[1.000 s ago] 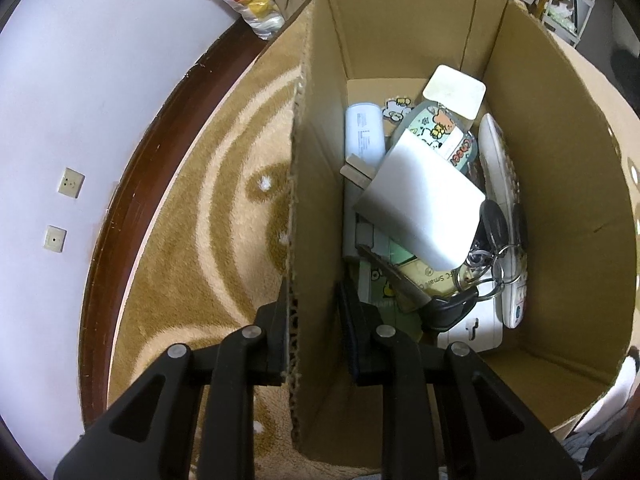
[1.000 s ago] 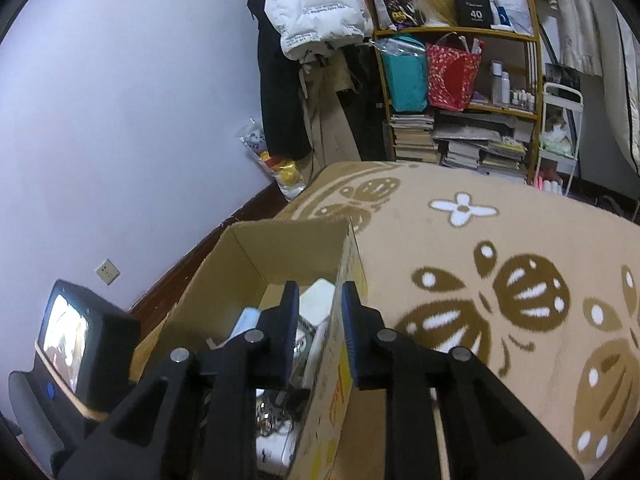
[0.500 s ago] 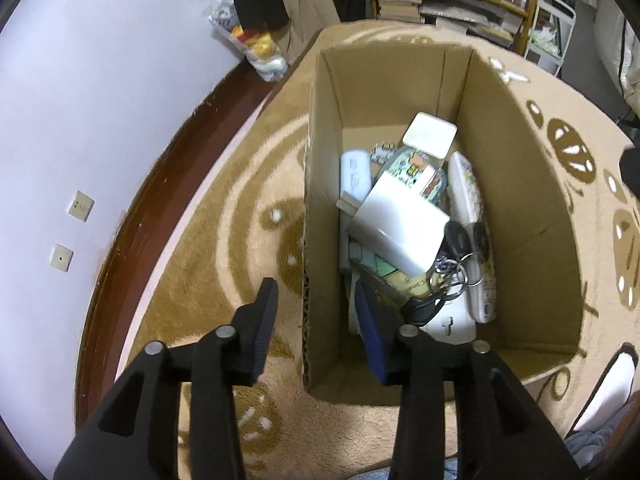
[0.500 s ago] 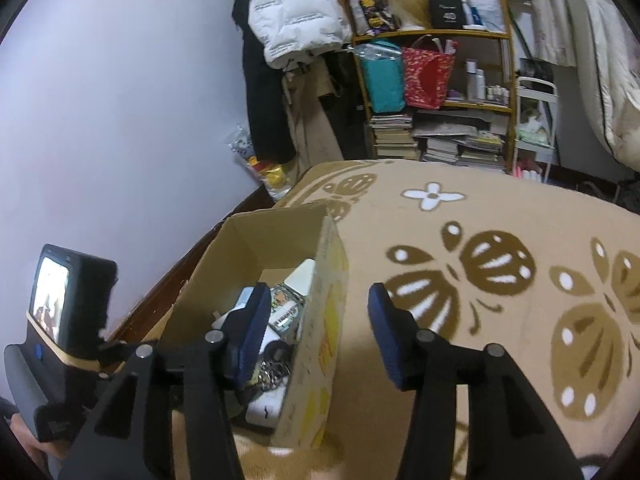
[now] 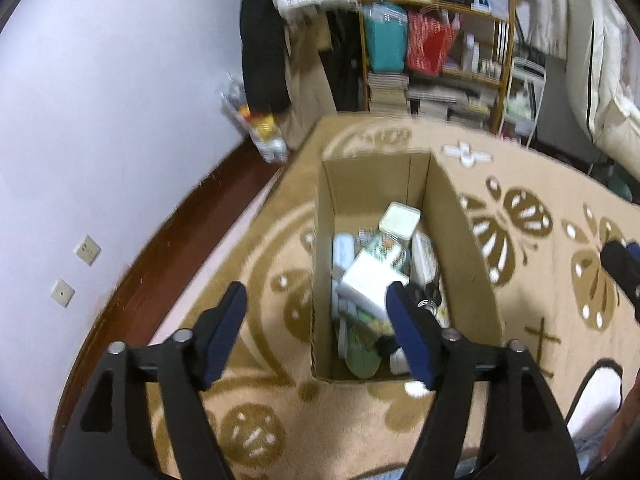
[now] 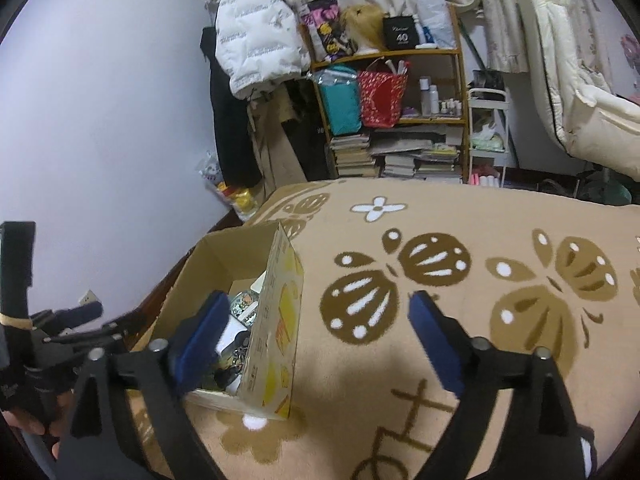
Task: Organize rigid objects
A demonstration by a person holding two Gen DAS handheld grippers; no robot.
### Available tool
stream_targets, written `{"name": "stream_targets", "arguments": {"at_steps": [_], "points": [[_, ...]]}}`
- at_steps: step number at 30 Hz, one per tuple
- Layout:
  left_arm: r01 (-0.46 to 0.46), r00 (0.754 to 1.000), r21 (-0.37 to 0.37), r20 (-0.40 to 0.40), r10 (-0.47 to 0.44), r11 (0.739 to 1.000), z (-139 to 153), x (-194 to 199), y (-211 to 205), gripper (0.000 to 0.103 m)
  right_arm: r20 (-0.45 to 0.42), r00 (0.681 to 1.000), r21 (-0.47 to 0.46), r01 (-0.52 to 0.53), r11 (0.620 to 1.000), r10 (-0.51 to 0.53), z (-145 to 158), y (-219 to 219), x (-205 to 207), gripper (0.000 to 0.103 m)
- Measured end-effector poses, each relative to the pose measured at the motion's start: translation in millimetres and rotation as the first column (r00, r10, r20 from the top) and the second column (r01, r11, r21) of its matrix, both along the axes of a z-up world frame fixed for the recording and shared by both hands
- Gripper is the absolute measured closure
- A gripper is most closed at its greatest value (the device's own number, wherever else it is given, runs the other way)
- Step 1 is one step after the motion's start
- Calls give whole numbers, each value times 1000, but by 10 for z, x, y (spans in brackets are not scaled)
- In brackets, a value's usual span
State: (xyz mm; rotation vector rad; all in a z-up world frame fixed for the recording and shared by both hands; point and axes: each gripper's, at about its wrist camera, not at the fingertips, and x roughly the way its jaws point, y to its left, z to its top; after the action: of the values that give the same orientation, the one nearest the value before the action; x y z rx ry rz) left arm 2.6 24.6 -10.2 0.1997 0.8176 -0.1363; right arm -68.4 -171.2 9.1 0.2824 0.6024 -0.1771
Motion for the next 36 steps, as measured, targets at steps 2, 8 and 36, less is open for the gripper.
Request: {"name": "stream_targets", "arguments": {"at_steps": [2,8,36], "points": [[12,999,-26,38,-11,1000,84,-74,21,14,26,999,-32,26,999,-25,25,17,-116,0],[65,993,-25,100,-62,998,206,-245,-26,8,35,996,-45,84,995,-83,39,7,-311,0],[158,967,60,195,-167,986,273,-621,-225,0,67,996,-72,60,996,-55,-86,160,-408,0]]}}
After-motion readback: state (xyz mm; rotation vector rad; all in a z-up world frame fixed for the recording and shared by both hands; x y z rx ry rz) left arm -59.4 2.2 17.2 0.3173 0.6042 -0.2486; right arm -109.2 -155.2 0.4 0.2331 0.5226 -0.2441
